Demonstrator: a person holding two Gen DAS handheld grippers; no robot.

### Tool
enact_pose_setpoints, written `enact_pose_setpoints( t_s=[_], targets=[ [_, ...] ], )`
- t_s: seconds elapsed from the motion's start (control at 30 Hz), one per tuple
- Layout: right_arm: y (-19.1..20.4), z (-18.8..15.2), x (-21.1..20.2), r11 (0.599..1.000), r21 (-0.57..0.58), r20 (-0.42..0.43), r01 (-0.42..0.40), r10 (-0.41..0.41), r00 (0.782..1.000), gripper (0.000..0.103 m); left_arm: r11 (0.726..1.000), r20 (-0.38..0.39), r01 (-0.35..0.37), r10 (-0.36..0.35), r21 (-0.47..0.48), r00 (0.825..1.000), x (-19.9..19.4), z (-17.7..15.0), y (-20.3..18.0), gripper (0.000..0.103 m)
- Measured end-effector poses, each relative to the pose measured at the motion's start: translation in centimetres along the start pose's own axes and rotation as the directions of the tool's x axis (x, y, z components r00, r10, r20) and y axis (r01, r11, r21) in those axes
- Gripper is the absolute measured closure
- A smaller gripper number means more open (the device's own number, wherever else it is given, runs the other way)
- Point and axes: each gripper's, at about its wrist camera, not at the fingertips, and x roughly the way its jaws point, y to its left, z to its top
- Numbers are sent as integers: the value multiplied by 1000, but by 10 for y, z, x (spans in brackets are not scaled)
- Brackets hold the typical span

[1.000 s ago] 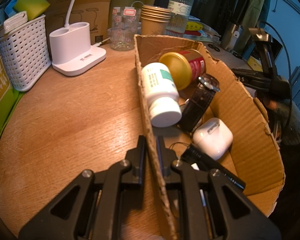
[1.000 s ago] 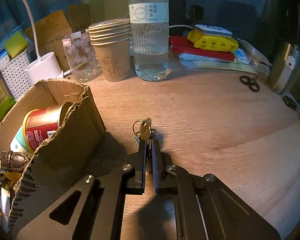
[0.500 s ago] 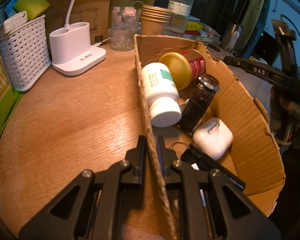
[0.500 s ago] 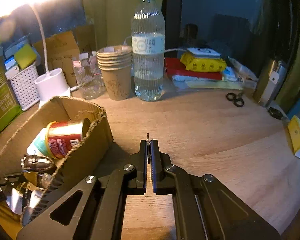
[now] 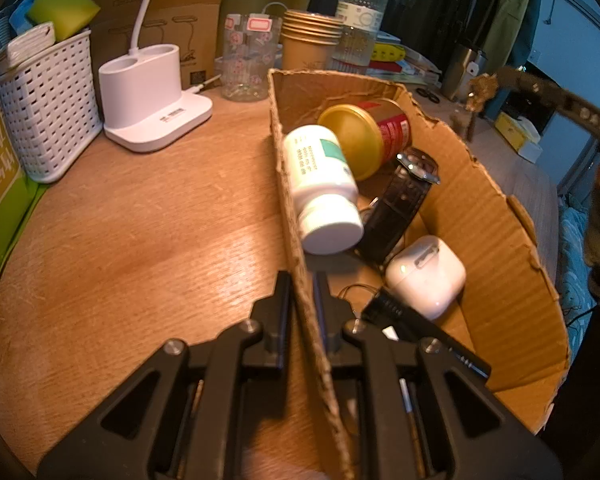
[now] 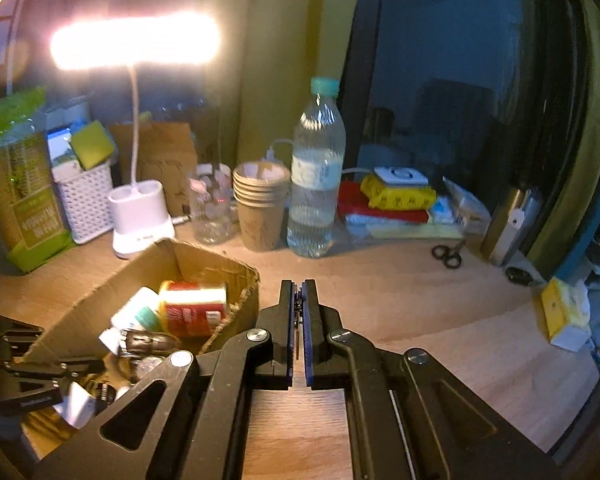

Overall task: Organize rigid objects
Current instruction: 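Lift the keys and carry them over the box with the right gripper, then lower the keys into the box and open the right gripper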

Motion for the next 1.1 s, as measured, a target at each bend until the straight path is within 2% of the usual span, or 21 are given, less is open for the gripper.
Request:
enact_pose_setpoints(
  t_s=[0.3, 0.67, 0.9, 1.1],
  targets=[
    [20, 11, -38, 999, -38, 82, -19, 22, 996, 99, 1000, 0, 1, -1, 0, 1000, 0, 0, 0, 91],
    [44, 20, -74, 993, -86, 154, -82, 94, 984, 99, 1000, 0, 1, -1, 0, 1000, 0, 0, 0, 91],
    [61, 18, -71, 986, -121, 136, -118, 134, 982, 99, 1000, 0, 0, 0, 0, 1000, 0, 0, 0, 91],
    [73, 8, -48, 981, -132, 72, -143, 153, 986, 99, 1000, 0, 0, 0, 0, 1000, 0, 0, 1, 91]
  ],
)
